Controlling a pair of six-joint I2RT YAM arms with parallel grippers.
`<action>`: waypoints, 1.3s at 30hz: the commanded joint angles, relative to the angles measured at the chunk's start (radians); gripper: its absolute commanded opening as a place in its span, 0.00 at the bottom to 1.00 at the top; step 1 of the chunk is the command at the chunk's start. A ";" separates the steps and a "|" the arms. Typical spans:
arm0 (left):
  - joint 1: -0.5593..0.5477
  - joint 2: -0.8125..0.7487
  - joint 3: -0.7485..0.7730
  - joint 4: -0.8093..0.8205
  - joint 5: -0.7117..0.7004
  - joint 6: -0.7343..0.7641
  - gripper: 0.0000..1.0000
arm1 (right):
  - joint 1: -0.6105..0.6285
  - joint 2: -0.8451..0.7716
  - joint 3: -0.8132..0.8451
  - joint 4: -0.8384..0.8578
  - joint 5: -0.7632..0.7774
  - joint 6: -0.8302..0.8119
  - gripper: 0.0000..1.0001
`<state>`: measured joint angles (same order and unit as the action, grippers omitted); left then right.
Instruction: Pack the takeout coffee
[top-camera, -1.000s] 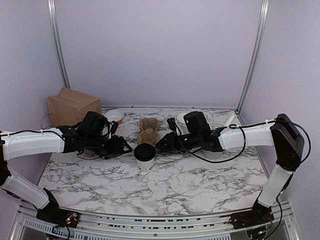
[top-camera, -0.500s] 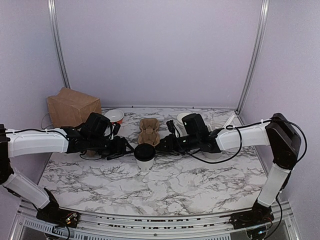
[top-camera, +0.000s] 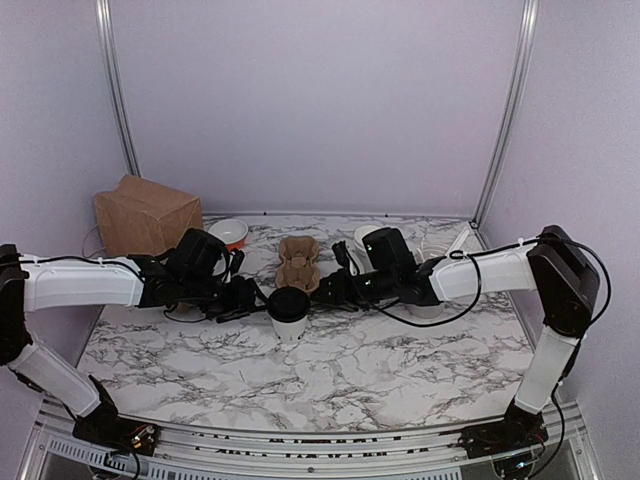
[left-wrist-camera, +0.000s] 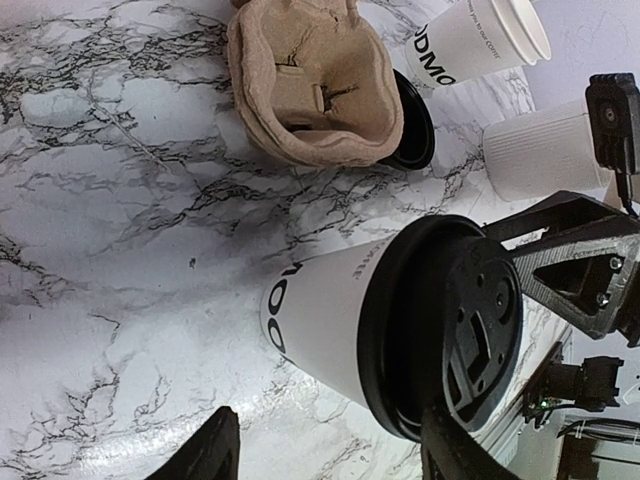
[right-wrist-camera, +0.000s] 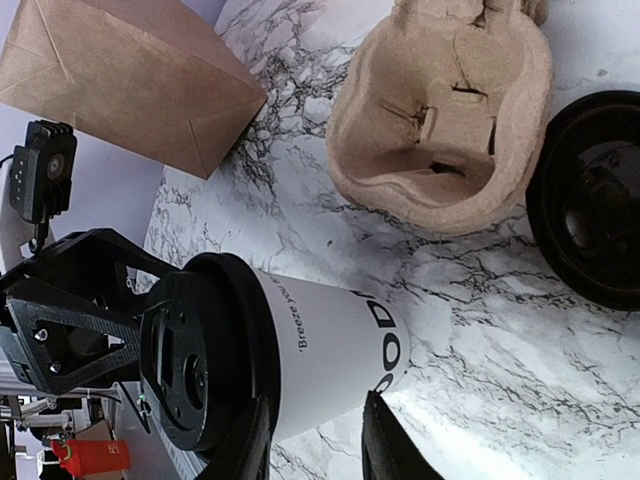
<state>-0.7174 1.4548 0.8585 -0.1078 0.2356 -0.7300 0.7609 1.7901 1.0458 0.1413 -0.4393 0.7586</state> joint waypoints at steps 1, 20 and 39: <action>-0.007 0.016 -0.005 0.022 0.003 0.003 0.62 | -0.008 0.009 0.041 0.007 0.011 -0.005 0.31; -0.014 0.040 0.001 0.020 0.004 0.000 0.62 | -0.002 -0.024 0.032 -0.006 0.042 -0.012 0.31; -0.028 0.030 0.052 -0.011 0.000 0.013 0.61 | 0.008 -0.071 0.012 -0.043 0.091 -0.015 0.31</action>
<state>-0.7361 1.4937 0.8684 -0.0971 0.2352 -0.7296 0.7654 1.7798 1.0489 0.1181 -0.3840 0.7551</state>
